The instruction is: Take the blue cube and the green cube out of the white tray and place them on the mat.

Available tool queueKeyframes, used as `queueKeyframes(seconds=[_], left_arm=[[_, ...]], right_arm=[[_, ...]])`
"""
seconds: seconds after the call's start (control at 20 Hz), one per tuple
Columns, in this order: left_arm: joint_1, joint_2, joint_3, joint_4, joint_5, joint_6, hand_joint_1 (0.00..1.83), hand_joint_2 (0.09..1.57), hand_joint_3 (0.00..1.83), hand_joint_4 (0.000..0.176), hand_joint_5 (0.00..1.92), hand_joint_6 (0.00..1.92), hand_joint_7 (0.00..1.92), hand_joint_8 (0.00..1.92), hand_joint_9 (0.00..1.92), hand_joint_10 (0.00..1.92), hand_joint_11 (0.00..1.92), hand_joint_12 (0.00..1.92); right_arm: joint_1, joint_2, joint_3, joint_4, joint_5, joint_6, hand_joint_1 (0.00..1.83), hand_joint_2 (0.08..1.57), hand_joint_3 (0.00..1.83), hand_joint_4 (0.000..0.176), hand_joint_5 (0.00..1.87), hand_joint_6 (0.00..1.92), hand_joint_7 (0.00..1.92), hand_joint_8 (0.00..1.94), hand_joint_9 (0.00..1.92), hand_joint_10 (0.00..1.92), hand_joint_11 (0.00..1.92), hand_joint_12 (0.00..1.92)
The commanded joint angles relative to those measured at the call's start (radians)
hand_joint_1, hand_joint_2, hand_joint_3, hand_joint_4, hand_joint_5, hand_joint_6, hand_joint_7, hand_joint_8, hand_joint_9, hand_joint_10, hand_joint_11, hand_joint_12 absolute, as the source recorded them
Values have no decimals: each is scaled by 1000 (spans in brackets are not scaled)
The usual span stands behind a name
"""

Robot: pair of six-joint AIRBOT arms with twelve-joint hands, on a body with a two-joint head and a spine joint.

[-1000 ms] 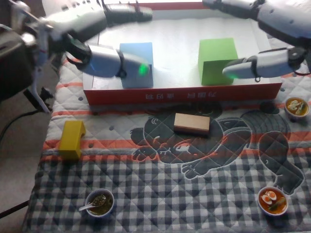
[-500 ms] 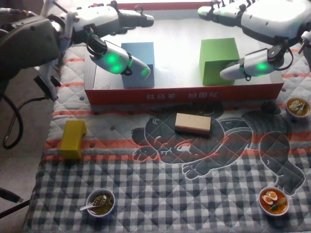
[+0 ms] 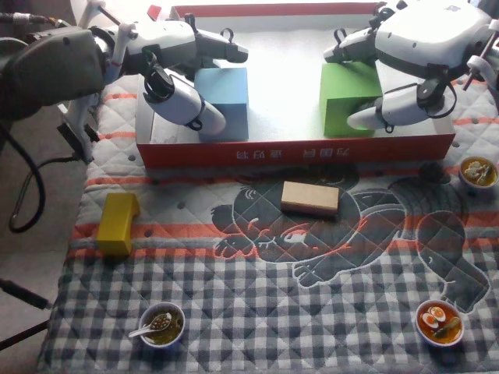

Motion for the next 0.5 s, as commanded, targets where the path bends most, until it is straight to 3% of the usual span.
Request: queueKeyframes(seconds=[0.0,0.05,0.1,0.15,0.2,0.25,0.3,0.35,0.4,0.45], left_arm=[[-16,-7,8,-20,-91,-2,1038,1092,2,154,436,7,586,11,627,23,103,966],[-17,-12,14,-32,-92,-2,1079,1120,2,137,546,9,681,20,698,38,140,1025],[-21,-18,24,-46,-92,-2,1155,1201,0,3,723,924,801,1084,773,64,180,1097],[-26,-23,32,-58,-93,-2,1164,1234,0,0,722,1156,776,1404,797,97,190,1214],[-36,-29,46,-81,-98,-2,1165,1251,0,0,763,1148,703,1565,754,104,140,1356],[-49,-30,51,-100,-108,-2,1188,1248,0,0,835,1053,646,1642,722,120,74,1405],[-60,-23,46,-108,-122,-3,1195,1246,0,0,862,1009,630,1660,596,406,30,1369],[-67,-14,35,-107,-135,-6,1206,1225,6,0,890,942,672,1625,469,744,8,1449],[-76,9,8,-83,-155,-26,1195,1236,2,0,855,1001,676,1625,373,970,1,1523],[-78,43,-40,-40,-185,-57,1190,1239,0,0,843,1023,678,1622,361,1054,0,1558]], right_arm=[[18,-1,9,13,101,-2,808,1089,1,0,624,3,950,17,903,33,371,1217],[18,-2,11,13,100,-2,825,1112,2,0,640,2,1005,15,999,57,469,1309],[20,-6,16,13,100,-2,831,1114,1,0,673,5,900,2,849,11,270,1282],[25,-8,19,13,100,-2,797,1123,1,0,698,4,834,0,760,1,192,1200],[34,-10,25,12,100,-2,846,1142,1,0,786,13,885,7,785,8,200,1111],[52,-10,27,8,100,-2,932,1213,0,89,796,1006,1000,19,981,36,348,1239],[71,-10,26,0,101,-2,913,1230,0,150,763,1255,1029,12,1017,32,249,1327],[82,-9,21,-5,101,-2,1157,1141,0,17,890,1037,1061,741,1183,102,532,1396],[95,-8,5,-21,113,-2,1196,1129,1,14,899,1060,1041,897,1210,112,649,1374],[103,13,-22,-38,135,-2,1209,1130,0,0,902,1021,1028,986,1216,129,654,1374]])
